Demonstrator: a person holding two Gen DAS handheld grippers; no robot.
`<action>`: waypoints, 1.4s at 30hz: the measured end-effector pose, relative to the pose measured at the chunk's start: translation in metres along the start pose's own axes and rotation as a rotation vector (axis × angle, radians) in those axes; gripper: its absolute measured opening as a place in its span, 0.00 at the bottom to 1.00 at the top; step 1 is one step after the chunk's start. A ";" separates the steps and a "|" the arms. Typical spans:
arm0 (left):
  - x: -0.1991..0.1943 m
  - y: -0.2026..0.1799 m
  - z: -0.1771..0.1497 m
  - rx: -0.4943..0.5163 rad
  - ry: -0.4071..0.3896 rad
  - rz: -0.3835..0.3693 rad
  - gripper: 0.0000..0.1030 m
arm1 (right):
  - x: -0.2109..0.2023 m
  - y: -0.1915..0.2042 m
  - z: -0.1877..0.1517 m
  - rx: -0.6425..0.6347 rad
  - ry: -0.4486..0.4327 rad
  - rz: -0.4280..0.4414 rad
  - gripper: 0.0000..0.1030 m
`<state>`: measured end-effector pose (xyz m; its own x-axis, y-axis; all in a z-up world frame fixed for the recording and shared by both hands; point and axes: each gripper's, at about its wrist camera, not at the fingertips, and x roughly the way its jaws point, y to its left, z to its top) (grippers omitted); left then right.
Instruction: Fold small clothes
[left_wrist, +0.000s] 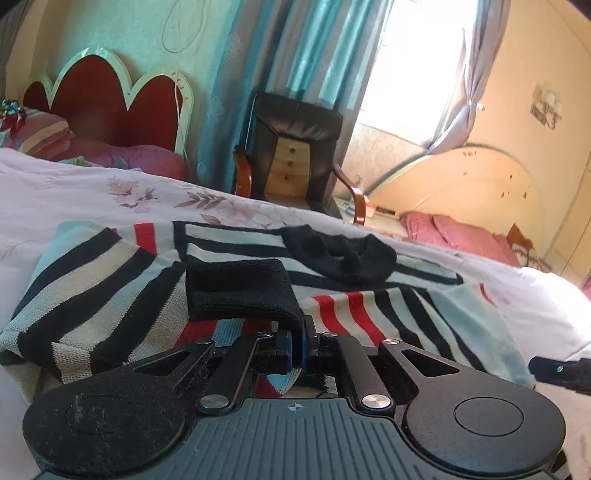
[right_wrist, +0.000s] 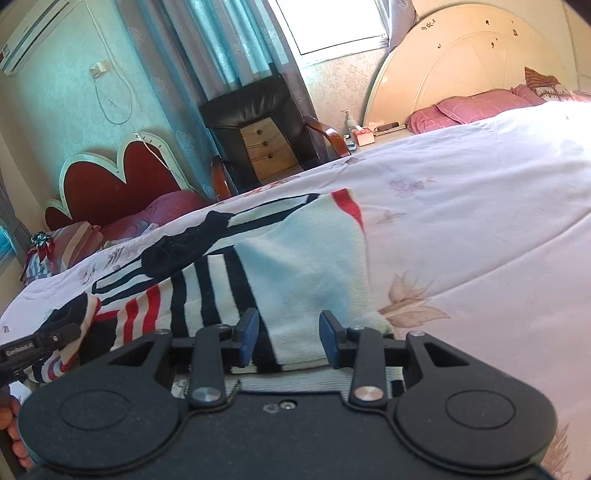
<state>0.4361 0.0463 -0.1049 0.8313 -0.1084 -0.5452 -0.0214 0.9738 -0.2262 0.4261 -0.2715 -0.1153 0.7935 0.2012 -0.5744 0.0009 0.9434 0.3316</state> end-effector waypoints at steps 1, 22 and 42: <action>0.000 -0.002 -0.003 0.018 0.012 0.009 0.04 | 0.000 -0.001 -0.001 0.004 0.004 0.006 0.36; -0.074 0.098 -0.048 0.059 0.015 0.214 0.49 | 0.050 0.182 -0.027 -0.543 0.096 0.254 0.40; -0.049 0.089 -0.040 0.174 -0.003 0.186 0.56 | 0.044 0.128 0.011 -0.357 -0.067 0.019 0.05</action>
<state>0.3716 0.1299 -0.1305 0.8237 0.0763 -0.5618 -0.0785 0.9967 0.0204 0.4675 -0.1444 -0.0896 0.8294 0.2134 -0.5163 -0.2180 0.9745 0.0526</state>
